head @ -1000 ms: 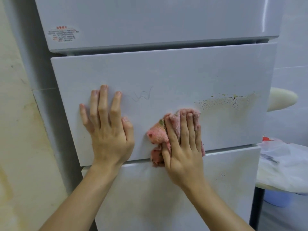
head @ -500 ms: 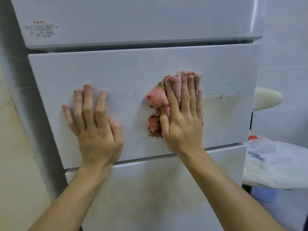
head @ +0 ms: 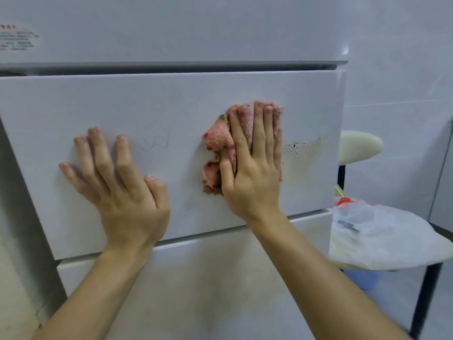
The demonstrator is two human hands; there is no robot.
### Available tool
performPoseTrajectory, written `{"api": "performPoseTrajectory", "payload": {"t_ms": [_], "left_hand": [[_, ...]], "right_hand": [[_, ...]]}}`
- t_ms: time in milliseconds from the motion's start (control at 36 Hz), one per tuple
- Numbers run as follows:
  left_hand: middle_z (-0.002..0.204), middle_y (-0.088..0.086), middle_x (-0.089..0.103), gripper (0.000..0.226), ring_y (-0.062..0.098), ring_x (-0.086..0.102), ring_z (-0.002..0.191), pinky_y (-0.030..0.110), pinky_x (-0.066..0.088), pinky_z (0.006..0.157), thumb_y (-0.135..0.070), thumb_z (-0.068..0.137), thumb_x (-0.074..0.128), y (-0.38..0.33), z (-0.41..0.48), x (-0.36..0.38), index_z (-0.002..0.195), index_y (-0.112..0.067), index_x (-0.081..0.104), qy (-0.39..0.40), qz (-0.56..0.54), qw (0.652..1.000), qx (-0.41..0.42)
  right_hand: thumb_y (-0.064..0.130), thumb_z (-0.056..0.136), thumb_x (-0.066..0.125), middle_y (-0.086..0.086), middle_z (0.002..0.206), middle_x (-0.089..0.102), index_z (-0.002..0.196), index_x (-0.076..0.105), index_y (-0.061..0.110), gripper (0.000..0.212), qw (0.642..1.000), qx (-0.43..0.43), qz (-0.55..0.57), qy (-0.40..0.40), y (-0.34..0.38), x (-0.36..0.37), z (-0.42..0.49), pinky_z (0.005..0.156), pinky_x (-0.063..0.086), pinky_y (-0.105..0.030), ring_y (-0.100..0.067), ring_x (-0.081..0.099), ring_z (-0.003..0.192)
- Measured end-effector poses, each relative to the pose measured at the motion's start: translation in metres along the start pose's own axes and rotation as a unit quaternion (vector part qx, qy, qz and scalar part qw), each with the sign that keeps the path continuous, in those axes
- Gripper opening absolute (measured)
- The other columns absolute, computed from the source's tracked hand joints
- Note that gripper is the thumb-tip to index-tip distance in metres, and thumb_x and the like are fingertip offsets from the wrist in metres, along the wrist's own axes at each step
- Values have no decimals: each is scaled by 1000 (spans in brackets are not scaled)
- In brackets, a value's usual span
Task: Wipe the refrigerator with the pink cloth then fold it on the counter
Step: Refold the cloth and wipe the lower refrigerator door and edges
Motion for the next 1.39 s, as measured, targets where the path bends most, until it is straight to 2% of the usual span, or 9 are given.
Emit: {"api": "performPoseTrajectory", "payload": {"t_ms": [111, 250, 389, 583, 750, 861, 1028, 1194, 1389], "left_hand": [[165, 35, 25, 65, 57, 19, 154, 78, 8, 121, -9, 91, 50, 2, -1, -1, 152, 6, 37, 7, -4, 1000, 7], [164, 35, 25, 61, 57, 20, 154, 80, 12, 119, -11, 96, 46, -1, -3, 0, 154, 6, 34, 9, -10, 1000, 7], [166, 30, 27, 67, 52, 22, 155, 80, 11, 119, -11, 93, 52, -35, -15, 11, 156, 5, 35, 25, -28, 998, 57], [167, 28, 28, 69, 51, 23, 155, 76, 10, 122, -13, 91, 53, -43, -17, 16, 157, 1, 38, 19, -9, 998, 58], [167, 28, 28, 67, 51, 23, 155, 76, 10, 122, -22, 95, 51, -42, -18, 16, 158, -2, 40, 23, -3, 997, 67], [167, 28, 27, 68, 51, 22, 156, 76, 11, 122, -25, 95, 51, -41, -19, 18, 160, -4, 39, 28, 1, 997, 70], [167, 27, 28, 67, 51, 24, 155, 77, 13, 121, -27, 97, 52, -41, -20, 19, 160, -6, 40, 21, 11, 997, 73], [168, 23, 30, 67, 51, 24, 155, 77, 12, 121, -28, 96, 52, -44, -20, 18, 161, -14, 41, 17, 15, 997, 78], [168, 12, 36, 64, 44, 27, 157, 82, 8, 116, -36, 95, 55, -55, -15, 19, 157, -24, 49, 16, 10, 995, 101]], "right_hand": [[23, 101, 48, -23, 169, 26, 160, 40, 12, 60, 1000, -13, -7, -8, -4, -1, 4, 132, 8, -50, -38, 17, 160], [22, 100, 47, -24, 168, 28, 158, 42, 10, 59, 1000, 16, -8, -12, -18, -3, -46, 131, 11, -52, -35, 13, 162], [25, 101, 48, -24, 167, 26, 157, 42, 10, 58, 1000, -5, 1, 30, -27, -4, -74, 130, 14, -57, -39, 13, 161], [29, 103, 46, -20, 171, 23, 160, 36, 17, 59, 999, -22, -3, 49, -33, -9, -51, 132, 11, -53, -32, 9, 163], [32, 104, 41, -20, 172, 21, 161, 39, 14, 60, 999, 29, -12, 14, -43, -13, -4, 132, 5, -52, -35, 11, 162], [30, 105, 41, -20, 171, 24, 160, 41, 13, 58, 999, 41, -16, 3, -53, -13, -35, 131, 12, -58, -36, 13, 162], [36, 111, 31, -22, 171, 20, 162, 31, 14, 56, 998, 37, -17, 48, -68, -12, -99, 131, 6, -54, -35, 6, 163], [30, 106, 38, -17, 174, 14, 163, 36, 18, 58, 998, 44, -7, 40, -67, -19, -47, 132, 2, -51, -23, -4, 163], [28, 107, 39, -17, 173, 19, 162, 37, 14, 57, 998, 51, -20, 11, -75, -23, -9, 132, 7, -55, -33, 8, 163]]}}
Point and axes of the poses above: each hand's wrist, its own z-axis towards the middle knuckle, its own x-axis out of the palm, y = z × x, the point moved 8 cm from there along z, towards the middle knuckle
